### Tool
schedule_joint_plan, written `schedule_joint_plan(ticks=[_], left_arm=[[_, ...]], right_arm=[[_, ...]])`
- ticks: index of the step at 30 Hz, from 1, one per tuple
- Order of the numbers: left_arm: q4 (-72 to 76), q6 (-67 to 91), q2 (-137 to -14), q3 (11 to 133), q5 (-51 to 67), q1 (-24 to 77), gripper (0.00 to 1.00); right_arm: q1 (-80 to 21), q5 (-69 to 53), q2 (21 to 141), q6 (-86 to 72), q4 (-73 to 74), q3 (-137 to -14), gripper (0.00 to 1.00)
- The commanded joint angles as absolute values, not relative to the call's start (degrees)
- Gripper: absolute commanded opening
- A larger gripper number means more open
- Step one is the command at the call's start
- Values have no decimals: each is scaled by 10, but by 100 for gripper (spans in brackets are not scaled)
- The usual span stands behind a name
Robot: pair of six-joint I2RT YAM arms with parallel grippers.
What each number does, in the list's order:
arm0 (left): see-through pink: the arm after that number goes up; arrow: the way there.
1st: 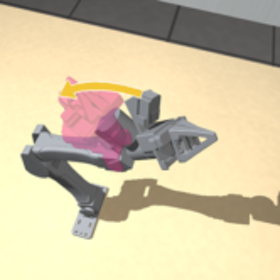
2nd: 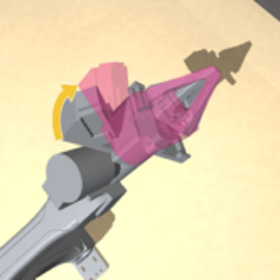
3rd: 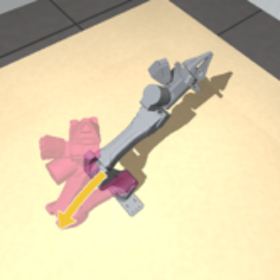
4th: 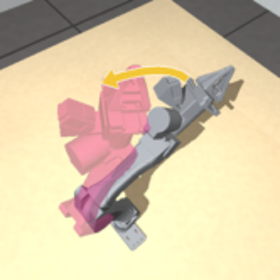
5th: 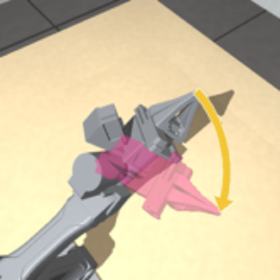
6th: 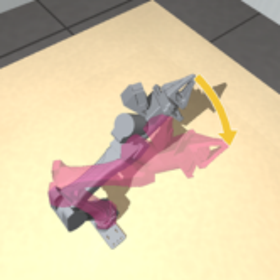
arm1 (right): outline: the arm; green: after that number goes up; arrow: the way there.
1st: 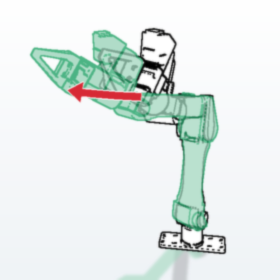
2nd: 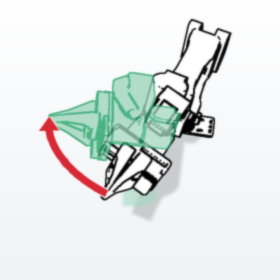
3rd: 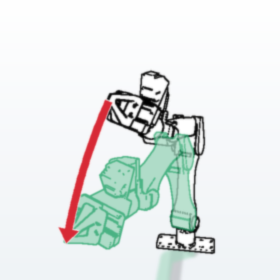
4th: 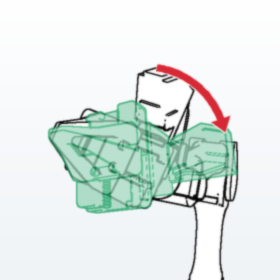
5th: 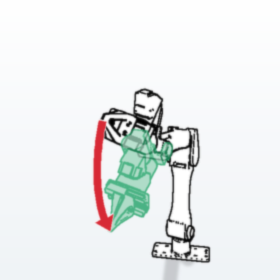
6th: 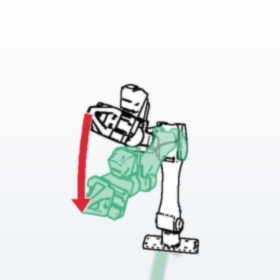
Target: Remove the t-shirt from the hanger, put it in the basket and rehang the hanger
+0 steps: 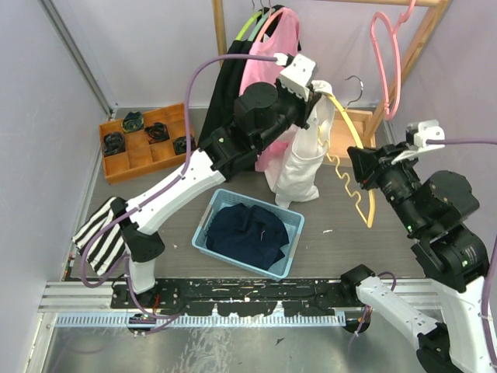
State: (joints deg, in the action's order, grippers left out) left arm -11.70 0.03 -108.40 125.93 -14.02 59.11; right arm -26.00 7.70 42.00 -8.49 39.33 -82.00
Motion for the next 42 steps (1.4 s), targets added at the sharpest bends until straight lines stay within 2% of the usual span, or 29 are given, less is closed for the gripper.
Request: schedule_joint_plan(ticks=[1,8,23,42], left_arm=[[-104,-10,-1096,1293,-169,580,0],[-111,1,-1110,1307,-129,580,0],[-198,-49,-1153,1428,-115,580,0],[-182,-44,-1157,1424,-127,581,0]], right_arm=[[-259,78,385,-79,350,-831,1],[-259,83,354,-91,371,-832,1],[-258,65,327,-97,375,-837,1],[-259,68,271,-101,402,-823,1]])
